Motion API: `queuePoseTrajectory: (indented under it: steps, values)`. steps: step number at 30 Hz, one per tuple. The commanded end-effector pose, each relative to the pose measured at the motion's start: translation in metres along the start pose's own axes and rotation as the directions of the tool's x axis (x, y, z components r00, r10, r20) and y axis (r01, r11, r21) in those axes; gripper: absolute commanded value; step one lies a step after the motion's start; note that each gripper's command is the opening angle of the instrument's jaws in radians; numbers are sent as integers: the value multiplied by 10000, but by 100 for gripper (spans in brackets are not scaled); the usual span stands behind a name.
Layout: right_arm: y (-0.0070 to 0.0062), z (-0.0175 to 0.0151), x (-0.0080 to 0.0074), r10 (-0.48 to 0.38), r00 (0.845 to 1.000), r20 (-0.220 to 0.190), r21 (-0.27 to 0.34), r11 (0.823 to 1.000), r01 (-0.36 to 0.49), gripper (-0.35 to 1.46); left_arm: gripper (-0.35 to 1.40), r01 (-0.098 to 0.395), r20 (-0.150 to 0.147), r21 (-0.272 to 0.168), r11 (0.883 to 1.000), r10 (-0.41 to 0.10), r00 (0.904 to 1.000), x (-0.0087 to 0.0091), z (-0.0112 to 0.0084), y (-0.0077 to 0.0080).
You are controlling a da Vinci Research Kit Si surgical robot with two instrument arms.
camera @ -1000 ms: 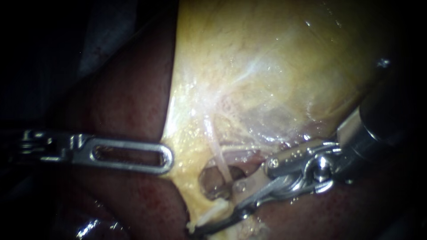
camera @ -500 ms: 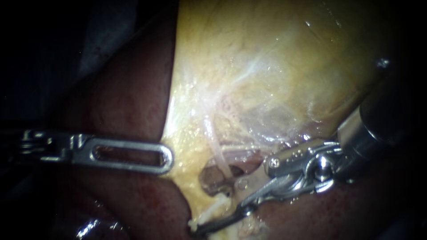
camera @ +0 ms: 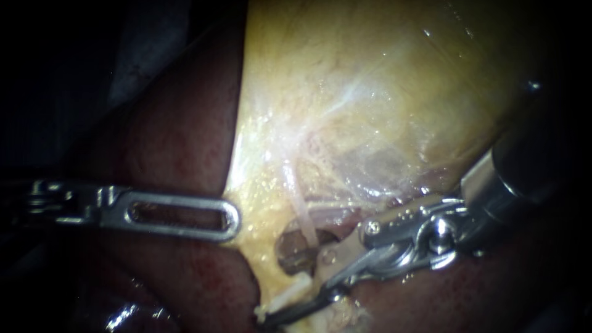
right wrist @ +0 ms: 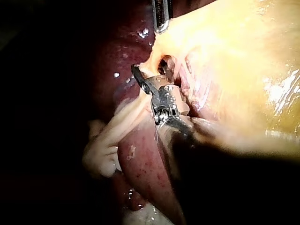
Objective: Going back first clip left tube
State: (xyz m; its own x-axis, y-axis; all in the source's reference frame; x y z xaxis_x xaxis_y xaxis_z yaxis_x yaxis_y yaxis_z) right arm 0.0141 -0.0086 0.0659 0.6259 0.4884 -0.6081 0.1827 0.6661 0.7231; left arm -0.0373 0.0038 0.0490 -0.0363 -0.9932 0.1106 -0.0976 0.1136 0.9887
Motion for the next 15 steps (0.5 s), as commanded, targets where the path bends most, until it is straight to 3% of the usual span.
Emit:
queuePoseTrajectory:
  steps: [1,15]
  values:
    - [0,1,0,12,10000,12,2,10000,-12,46,-35,2,1,-5,10000,-2,10000,0,0,1]
    - [3,21,-5,-35,10000,30,-112,9999,36,48,-35,-3,12,-15,10000,3,10000,0,2,1]
